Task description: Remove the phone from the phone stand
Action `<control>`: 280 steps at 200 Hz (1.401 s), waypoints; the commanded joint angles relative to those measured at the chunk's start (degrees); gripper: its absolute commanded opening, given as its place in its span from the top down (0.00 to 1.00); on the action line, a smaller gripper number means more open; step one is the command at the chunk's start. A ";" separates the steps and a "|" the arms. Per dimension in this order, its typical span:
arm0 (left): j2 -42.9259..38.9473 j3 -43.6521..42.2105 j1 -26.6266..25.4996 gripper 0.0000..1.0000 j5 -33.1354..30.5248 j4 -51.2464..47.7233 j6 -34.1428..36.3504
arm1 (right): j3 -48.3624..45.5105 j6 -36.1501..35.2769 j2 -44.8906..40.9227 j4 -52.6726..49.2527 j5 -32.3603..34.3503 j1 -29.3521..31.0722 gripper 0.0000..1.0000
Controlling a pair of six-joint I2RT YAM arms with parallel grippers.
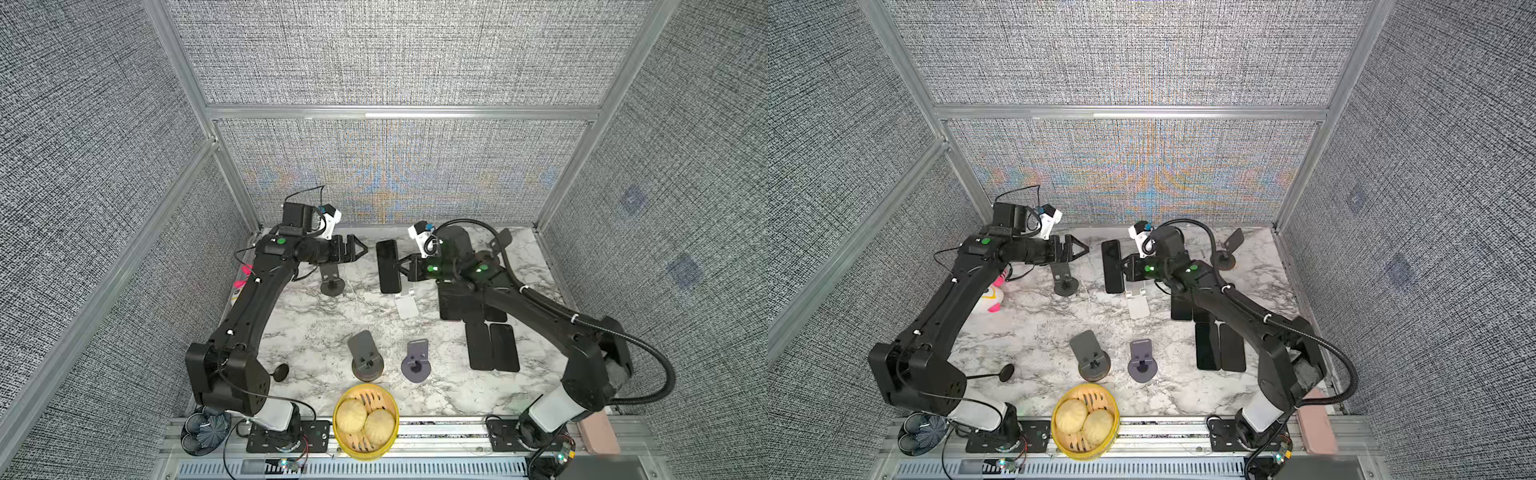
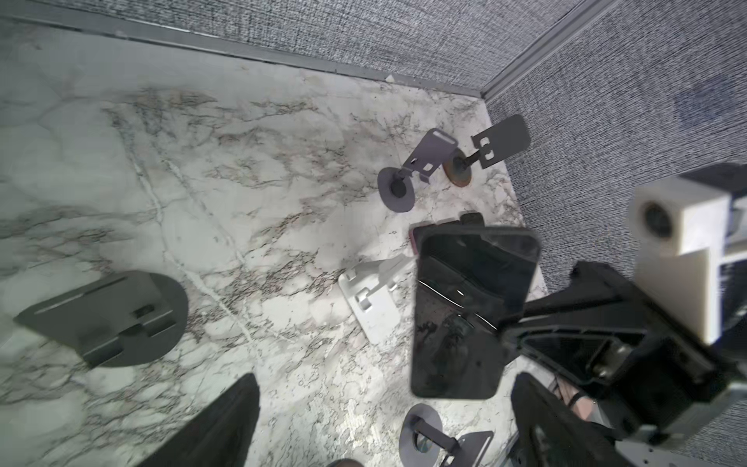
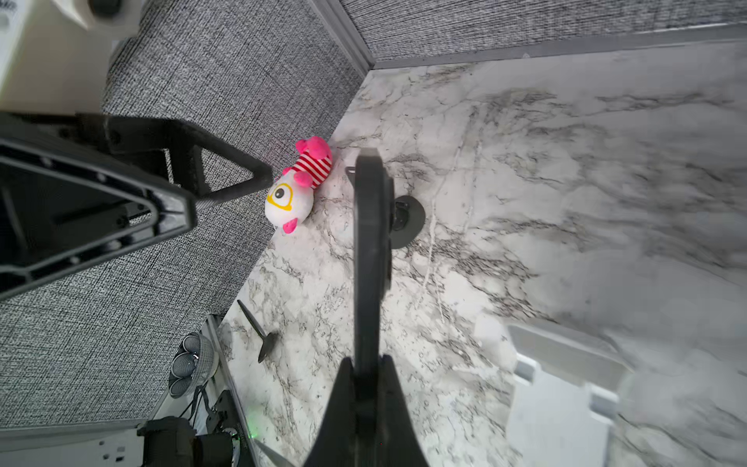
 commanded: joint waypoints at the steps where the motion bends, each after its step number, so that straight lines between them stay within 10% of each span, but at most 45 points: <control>1: -2.68 -3.31 0.85 0.02 -5.68 3.78 1.54 | -2.81 -0.83 -5.19 -8.81 -4.18 -4.48 1.00; 80: -6.52 -6.76 2.44 0.02 -8.54 4.30 2.65 | -15.39 -13.53 -21.20 -39.73 -5.37 -21.31 1.00; 280: -5.01 -7.36 2.67 0.02 -7.94 4.51 3.23 | -36.66 -11.67 -12.85 -20.30 -13.06 -27.30 1.00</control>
